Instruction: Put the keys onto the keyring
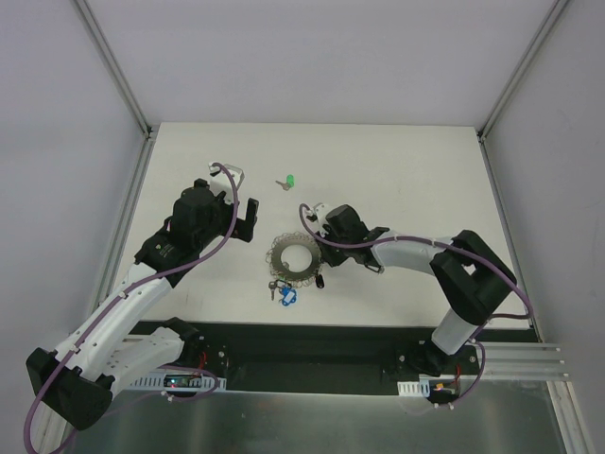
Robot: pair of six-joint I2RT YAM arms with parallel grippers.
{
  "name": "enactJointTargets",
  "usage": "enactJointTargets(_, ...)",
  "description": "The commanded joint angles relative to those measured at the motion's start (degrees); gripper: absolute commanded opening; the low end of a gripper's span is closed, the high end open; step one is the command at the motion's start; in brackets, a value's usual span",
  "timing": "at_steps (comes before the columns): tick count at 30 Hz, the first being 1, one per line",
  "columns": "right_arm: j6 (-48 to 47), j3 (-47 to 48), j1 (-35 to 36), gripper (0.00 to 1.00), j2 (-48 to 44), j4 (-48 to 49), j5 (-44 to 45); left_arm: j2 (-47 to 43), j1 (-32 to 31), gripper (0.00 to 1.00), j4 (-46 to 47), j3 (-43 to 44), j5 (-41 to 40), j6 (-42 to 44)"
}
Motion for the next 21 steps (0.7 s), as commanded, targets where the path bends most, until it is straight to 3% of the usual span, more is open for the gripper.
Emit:
enactJointTargets(1, -1.7, 1.8, 0.5, 0.2, 1.4, -1.5, 0.1, -0.5, 0.3, 0.99, 1.1, -0.1, 0.8, 0.8)
enactJointTargets(8, -3.2, 3.9, 2.7, 0.18, 2.8, -4.0, 3.7, -0.8, 0.3, 0.99, 1.1, 0.0, 0.9, 0.8)
enactJointTargets(15, -3.9, 4.6, 3.7, 0.05, 2.4, -4.3, 6.7, -1.3, 0.3, 0.99, 1.1, -0.2, 1.0, 0.7)
enactJointTargets(21, -4.9, 4.8, 4.4, 0.01, -1.7, -4.2, 9.5, -2.0, 0.3, 0.99, 1.1, -0.1, 1.6, 0.5)
